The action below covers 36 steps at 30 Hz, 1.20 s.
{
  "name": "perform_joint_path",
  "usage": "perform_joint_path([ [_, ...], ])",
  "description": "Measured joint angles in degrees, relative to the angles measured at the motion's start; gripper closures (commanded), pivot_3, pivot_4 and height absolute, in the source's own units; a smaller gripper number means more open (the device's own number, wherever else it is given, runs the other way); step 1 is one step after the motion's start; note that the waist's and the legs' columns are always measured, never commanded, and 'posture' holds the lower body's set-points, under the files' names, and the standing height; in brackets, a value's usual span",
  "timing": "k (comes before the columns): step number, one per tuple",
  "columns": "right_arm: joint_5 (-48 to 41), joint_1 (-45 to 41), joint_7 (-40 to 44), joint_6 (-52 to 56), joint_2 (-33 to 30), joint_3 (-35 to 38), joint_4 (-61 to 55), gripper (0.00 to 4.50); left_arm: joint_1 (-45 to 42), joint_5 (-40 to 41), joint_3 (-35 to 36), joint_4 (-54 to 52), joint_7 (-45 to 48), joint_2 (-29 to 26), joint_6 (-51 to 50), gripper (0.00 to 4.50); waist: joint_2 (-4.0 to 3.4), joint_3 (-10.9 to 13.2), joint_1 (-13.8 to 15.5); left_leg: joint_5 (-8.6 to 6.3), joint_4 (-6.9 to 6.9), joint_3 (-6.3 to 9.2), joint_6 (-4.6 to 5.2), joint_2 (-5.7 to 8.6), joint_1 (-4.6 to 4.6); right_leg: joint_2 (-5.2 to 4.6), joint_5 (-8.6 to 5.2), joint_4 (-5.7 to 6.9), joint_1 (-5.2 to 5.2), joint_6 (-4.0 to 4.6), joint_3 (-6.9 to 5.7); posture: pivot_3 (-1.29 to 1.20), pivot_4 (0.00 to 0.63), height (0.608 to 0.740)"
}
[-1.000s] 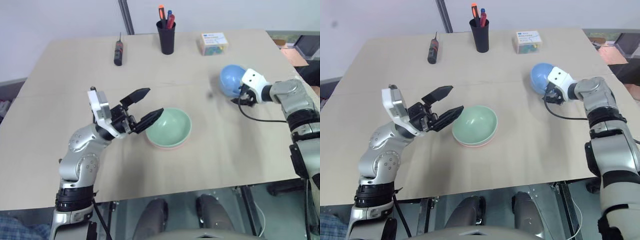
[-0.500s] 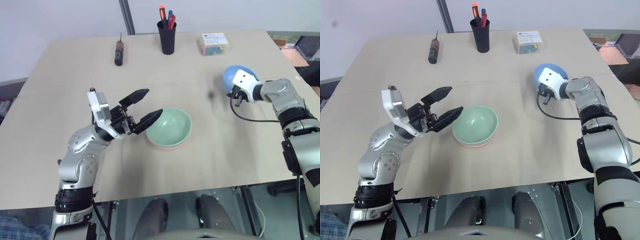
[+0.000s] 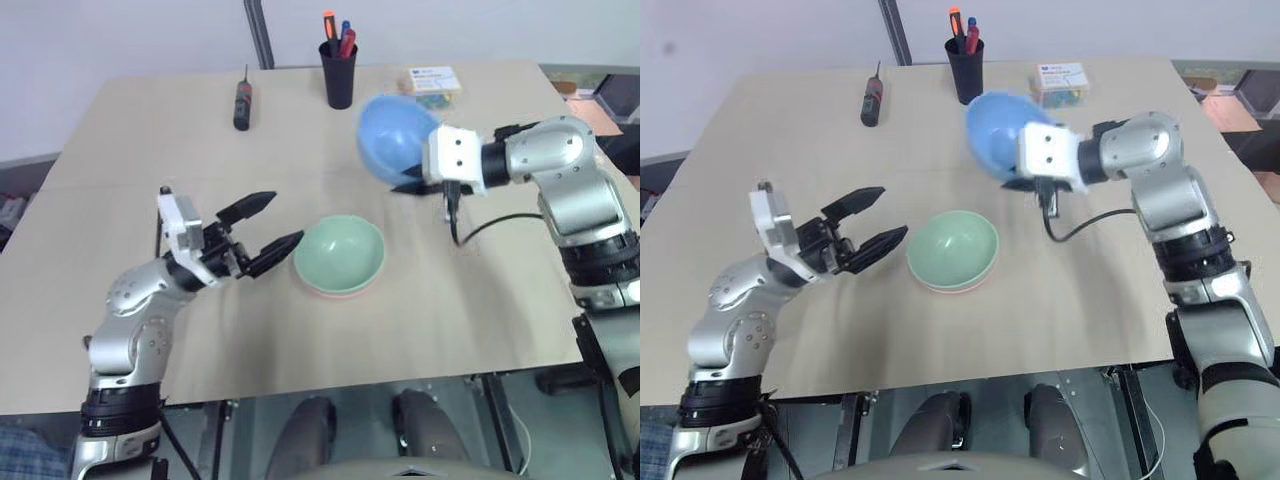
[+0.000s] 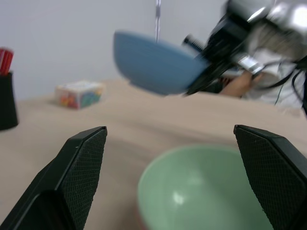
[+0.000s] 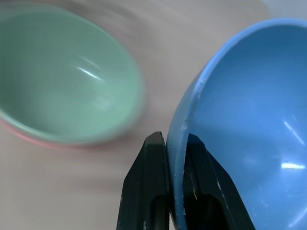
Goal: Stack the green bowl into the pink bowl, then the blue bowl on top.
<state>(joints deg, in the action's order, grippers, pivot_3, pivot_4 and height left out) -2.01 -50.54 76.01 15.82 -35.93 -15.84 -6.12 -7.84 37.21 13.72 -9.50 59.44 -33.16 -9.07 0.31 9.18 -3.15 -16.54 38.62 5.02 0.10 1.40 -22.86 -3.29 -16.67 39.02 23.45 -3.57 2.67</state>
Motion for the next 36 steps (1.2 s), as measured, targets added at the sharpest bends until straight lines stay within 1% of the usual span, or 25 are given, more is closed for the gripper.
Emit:
perform_joint_path([
  [2, -0.53, 1.56, 0.20, 2.33, -0.50, -1.63, -4.76, 4.48, 1.34, -0.20, 0.49, 0.90, 0.97, -0.81, 0.26, 0.00, 0.00, 0.00, 0.31, 0.00, 0.01, -0.01, 0.00, 0.02, 0.00, -0.20, 0.00, 0.03, 0.01, 0.00, 0.00, 0.00, 0.150, 0.740],
  [4, -0.26, 2.69, -0.17, 4.89, -1.26, -3.62, -10.31, 4.48, 3.03, -1.20, 1.20, 2.73, 2.80, -2.20, 1.68, 0.00, 0.00, 0.00, 0.51, 0.00, 0.02, 0.00, 0.00, 0.01, 0.01, -0.20, 0.00, 0.06, 0.01, 0.00, -0.02, 0.00, 0.150, 0.740],
  [7, -0.78, 3.68, -1.20, 8.98, -0.63, -5.76, -17.18, 4.48, 4.28, -2.71, 1.94, 6.25, 4.26, -3.27, 3.50, 0.00, 0.01, 0.00, 0.79, 0.00, 0.02, 0.07, -0.01, 0.01, 0.02, -0.19, 0.00, 0.07, 0.00, 0.00, -0.08, 0.00, 0.150, 0.740],
  [9, -1.21, 4.12, -2.08, 11.03, 0.23, -6.90, -19.07, 4.48, 4.28, -3.32, 1.94, 6.76, 4.61, -3.27, 4.20, 0.00, 0.02, -0.01, 1.00, 0.00, 0.09, 0.10, 0.00, 0.07, 0.00, -0.26, 0.00, 0.07, -0.01, 0.00, -0.12, 0.00, 0.150, 0.740],
  [10, -1.44, 4.18, -2.71, 11.95, 0.45, -7.03, -19.51, 3.64, 4.27, -3.32, 1.94, 6.76, 4.68, -3.27, 4.41, 0.00, 0.02, -0.01, 1.12, 0.00, 0.12, 0.11, 0.00, 0.10, 0.00, -0.29, 0.00, 0.06, -0.03, 0.00, -0.14, 0.00, 0.150, 0.740],
  [11, -1.50, 4.18, -2.91, 12.29, 0.52, -7.04, -19.67, 3.45, 4.27, -3.32, 1.94, 6.76, 4.70, -3.27, 4.42, 0.00, 0.02, -0.01, 1.15, 0.00, 0.13, 0.12, 0.00, 0.11, 0.00, -0.30, 0.00, 0.06, -0.03, 0.00, -0.14, 0.00, 0.150, 0.740],
  [15, -2.00, 4.15, -5.12, 15.03, 0.74, -7.03, -20.04, 1.77, 3.85, -3.32, 1.93, 6.85, 5.29, -3.26, 4.46, 0.00, 0.04, -0.02, 1.08, 0.00, 0.13, 0.15, 0.00, 0.11, 0.00, -0.28, 0.00, 0.08, -0.06, 0.00, -0.16, 0.00, 0.150, 0.740],
  [16, -1.90, 4.05, -5.87, 15.29, 0.84, -7.03, -20.02, 1.51, 3.51, -3.32, 1.92, 6.85, 5.29, -3.26, 4.46, 0.00, 0.04, -0.02, 1.04, 0.00, 0.13, 0.15, 0.00, 0.09, 0.00, -0.26, 0.00, 0.09, -0.06, 0.00, -0.17, 0.00, 0.150, 0.740],
  [17, -1.82, 3.84, -6.65, 15.32, 0.92, -7.03, -20.02, 1.02, 3.36, -3.32, 1.92, 6.84, 5.29, -3.26, 4.46, 0.00, 0.04, -0.02, 1.00, 0.00, 0.13, 0.15, 0.00, 0.09, 0.00, -0.26, 0.00, 0.11, -0.06, 0.00, -0.16, 0.00, 0.150, 0.740],
  [19, -1.80, 3.51, -8.01, 15.78, 1.53, -6.67, -19.92, 1.02, 3.35, -3.32, 1.82, 6.84, 5.25, -3.24, 4.43, 0.00, 0.05, -0.03, 0.74, 0.00, 0.13, 0.13, 0.00, 0.09, 0.01, -0.26, 0.00, 0.11, -0.06, 0.00, -0.15, 0.00, 0.150, 0.740],
  [21, -4.12, 3.46, -11.34, 19.45, 4.44, -3.89, -19.72, 1.02, 3.27, -3.30, 1.56, 6.66, 5.13, -3.19, 4.25, 0.00, 0.04, -0.02, 0.66, 0.00, 0.13, 0.12, 0.00, 0.09, 0.01, -0.26, 0.00, 0.16, -0.04, 0.00, -0.12, 0.00, 0.150, 0.740],
  [23, -6.30, 3.62, -12.69, 21.57, 5.03, -1.60, -19.75, 1.02, 3.35, -3.28, 1.58, 6.53, 5.02, -3.23, 3.91, 0.00, 0.05, -0.03, 0.78, 0.00, 0.13, 0.14, 0.00, 0.09, 0.01, -0.26, 0.00, 0.15, -0.04, 0.00, -0.15, 0.00, 0.150, 0.740],
  [24, -7.91, 4.23, -14.16, 23.16, 6.16, 1.25, -19.75, 1.02, 3.59, -3.27, 1.58, 6.21, 4.81, -3.26, 3.38, 0.00, 0.07, -0.04, 0.86, 0.00, 0.13, 0.16, 0.00, 0.10, 0.00, -0.27, 0.00, 0.14, -0.06, 0.00, -0.16, 0.00, 0.150, 0.740],
  [25, -11.08, 5.84, -16.01, 25.55, 7.11, 5.85, -19.84, 1.02, 4.10, -3.48, 1.53, 5.34, 3.86, -3.49, 2.54, 0.00, 0.12, -0.07, 1.05, 0.00, 0.13, 0.19, 0.00, 0.12, 0.00, -0.29, 0.00, 0.12, -0.07, 0.00, -0.18, 0.00, 0.150, 0.740],
  [26, -12.89, 7.20, -16.50, 26.80, 7.00, 8.22, -19.92, 1.02, 4.66, -3.72, 1.56, 4.98, 3.37, -3.84, 2.05, 0.00, 0.16, -0.10, 1.11, 0.00, 0.13, 0.22, 0.01, 0.12, 0.01, -0.29, 0.00, 0.06, -0.09, 0.00, -0.21, 0.00, 0.150, 0.740],
  [28, -17.24, 11.54, -16.53, 29.03, 6.60, 13.11, -20.43, 1.02, 5.56, -5.23, 1.30, 4.13, 1.71, -4.88, 0.69, 0.00, 0.21, -0.13, 1.27, -0.01, 0.10, 0.24, 0.01, 0.15, -0.01, -0.30, 0.00, 0.01, -0.12, 0.00, -0.22, 0.00, 0.150, 0.740],
  [29, -21.57, 17.03, -16.62, 31.33, 6.15, 18.11, -21.46, 1.02, 6.02, -6.35, 1.38, 3.78, -0.11, -5.29, -0.34, 0.00, 0.22, -0.13, 1.42, -0.01, 0.09, 0.26, 0.02, 0.16, -0.01, -0.31, 0.00, 0.00, -0.15, 0.00, -0.25, 0.00, 0.150, 0.740],
  [31, -24.09, 21.17, -17.47, 33.28, 5.21, 21.80, -21.45, 1.02, 6.23, -6.79, 1.49, 3.55, -1.90, -5.29, -1.05, 0.00, 0.19, -0.11, 1.46, -0.01, 0.07, 0.19, 0.03, 0.17, -0.01, -0.31, 0.00, 0.03, -0.12, 0.00, -0.18, 0.00, 0.150, 0.740],
  [33, -25.06, 26.55, -17.79, 31.60, 2.87, 26.02, -21.22, 1.02, 7.01, -7.44, 1.59, 2.64, -3.54, -5.29, -1.44, 0.00, 0.19, -0.12, 1.41, -0.02, 0.07, 0.16, 0.05, 0.14, 0.02, -0.29, 0.00, 0.05, -0.12, 0.00, -0.16, 0.00, 0.150, 0.740],
  [34, -24.79, 31.62, -17.45, 28.01, 1.24, 29.64, -19.25, 1.02, 8.59, -7.96, 1.70, 2.05, -4.57, -5.24, -1.86, 0.00, 0.16, -0.10, 0.93, -0.07, 0.04, -0.01, 0.14, 0.12, 0.09, -0.25, 0.00, 0.16, -0.07, 0.00, -0.01, 0.00, 0.150, 0.740],
  [36, -24.88, 34.23, -16.62, 25.51, 0.90, 30.88, -18.95, 1.02, 9.14, -7.86, 1.78, 1.37, -4.98, -5.18, -1.98, 0.00, 0.19, -0.13, 0.96, -0.10, 0.02, 0.02, 0.19, 0.06, 0.12, -0.21, 0.00, 0.18, -0.09, 0.00, -0.05, 0.00, 0.150, 0.740],
])
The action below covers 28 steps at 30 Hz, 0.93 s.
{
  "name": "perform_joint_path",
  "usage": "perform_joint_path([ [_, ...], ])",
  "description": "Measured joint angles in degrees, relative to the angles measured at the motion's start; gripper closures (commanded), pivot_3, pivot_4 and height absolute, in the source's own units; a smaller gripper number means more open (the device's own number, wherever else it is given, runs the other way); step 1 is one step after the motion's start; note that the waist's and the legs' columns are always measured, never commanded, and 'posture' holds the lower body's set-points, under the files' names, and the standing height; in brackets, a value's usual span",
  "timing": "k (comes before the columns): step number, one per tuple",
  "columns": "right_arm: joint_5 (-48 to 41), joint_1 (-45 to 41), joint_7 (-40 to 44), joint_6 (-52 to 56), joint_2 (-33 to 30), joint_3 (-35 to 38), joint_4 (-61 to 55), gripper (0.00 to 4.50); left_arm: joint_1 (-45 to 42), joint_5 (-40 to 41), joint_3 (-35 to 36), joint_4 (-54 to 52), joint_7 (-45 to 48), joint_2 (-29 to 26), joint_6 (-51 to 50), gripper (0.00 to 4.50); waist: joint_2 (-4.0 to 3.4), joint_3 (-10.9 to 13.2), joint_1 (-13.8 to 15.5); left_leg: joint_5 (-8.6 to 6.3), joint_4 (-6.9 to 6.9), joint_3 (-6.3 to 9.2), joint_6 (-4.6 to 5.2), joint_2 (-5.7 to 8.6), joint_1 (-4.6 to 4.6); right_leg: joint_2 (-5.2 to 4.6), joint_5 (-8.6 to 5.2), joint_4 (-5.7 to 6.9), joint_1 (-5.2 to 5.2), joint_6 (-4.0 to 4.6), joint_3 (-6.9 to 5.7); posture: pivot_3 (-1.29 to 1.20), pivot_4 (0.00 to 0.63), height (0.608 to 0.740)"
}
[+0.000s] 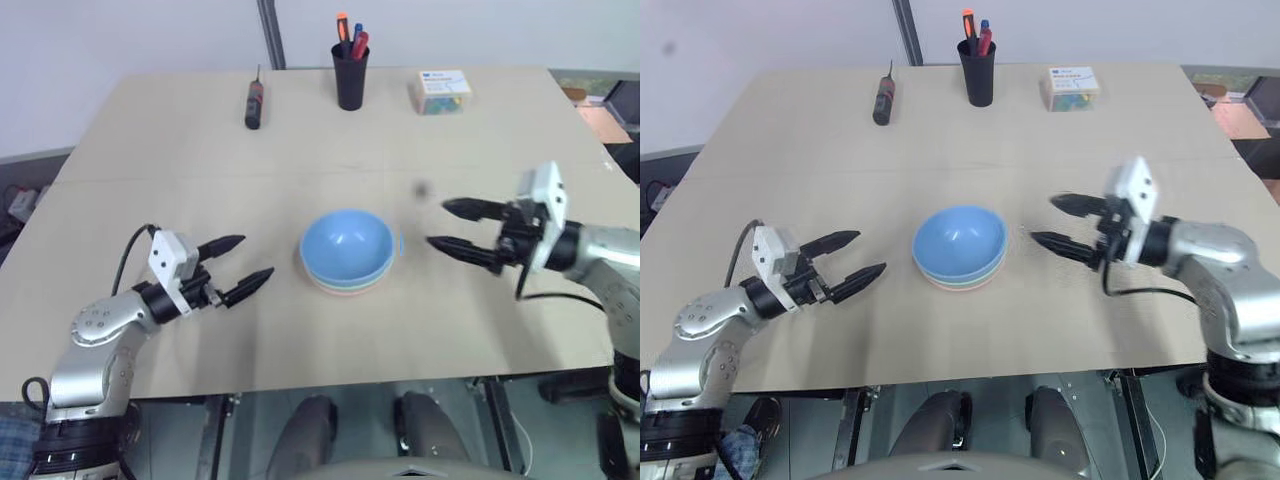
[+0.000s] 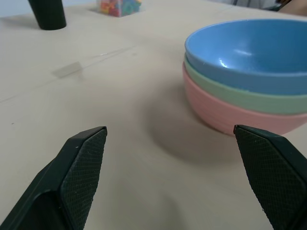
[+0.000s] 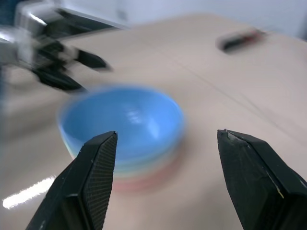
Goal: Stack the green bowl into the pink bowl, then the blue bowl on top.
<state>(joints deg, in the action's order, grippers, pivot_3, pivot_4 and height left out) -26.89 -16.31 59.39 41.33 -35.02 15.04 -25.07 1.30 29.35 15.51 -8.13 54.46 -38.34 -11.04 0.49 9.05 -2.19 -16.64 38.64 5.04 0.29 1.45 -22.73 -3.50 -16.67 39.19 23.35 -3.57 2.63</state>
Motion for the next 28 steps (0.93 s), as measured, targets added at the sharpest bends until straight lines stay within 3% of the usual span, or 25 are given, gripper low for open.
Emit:
perform_joint_path([
  [4, 2.10, 17.95, 3.41, -12.43, -1.26, 6.11, 8.33, 1.02, 6.82, 0.12, 2.52, -2.56, -1.34, 1.04, 0.12, 0.00, 0.03, -0.05, 0.28, 0.01, -0.10, -0.04, -0.01, 0.05, 0.04, 0.00, 0.00, -0.20, -0.11, 0.00, 0.00, 0.00, 0.150, 0.740],
  [8, 3.63, 25.99, 7.38, -23.75, -2.09, 6.69, 13.02, 1.02, 7.48, 0.14, 3.06, -4.18, -2.06, 1.89, 1.31, 0.00, -0.02, -0.01, 0.20, -0.07, -0.13, -0.09, 0.12, -0.01, 0.74, -0.03, 0.03, -0.18, -0.77, -0.05, 0.05, 0.00, 0.150, 0.740],
  [12, 3.64, 26.81, 8.33, -31.22, -1.77, 7.02, 15.50, 1.02, 7.65, 0.15, 3.33, -4.90, -2.29, 2.29, 2.22, 0.00, -0.08, 0.11, -0.01, -0.09, -0.34, -0.15, 0.13, -0.07, 1.98, 0.19, -0.01, -0.33, -1.94, -0.03, 0.09, 0.00, 0.150, 0.740],
  [18, 1.38, 26.18, 8.57, -36.65, -0.66, 6.85, 15.71, 1.02, 8.40, 0.16, 3.53, -5.63, -2.31, 2.65, 2.59, 0.00, -0.07, 0.11, 0.18, -0.09, -0.32, -0.15, 0.13, -0.12, 1.93, 0.30, 0.00, -0.34, -1.91, -0.04, 0.16, 0.00, 0.150, 0.740],
  [28, -0.62, 25.17, 7.34, -36.74, -0.79, 5.77, 15.45, 1.02, 8.46, 0.14, 3.64, -6.50, -2.68, 3.26, 2.90, 0.00, -0.07, 0.11, 0.38, -0.11, -0.34, -0.13, 0.14, -0.11, 1.87, 0.00, 0.00, -0.38, -1.88, -0.03, 0.11, 0.00, 0.150, 0.740],
])
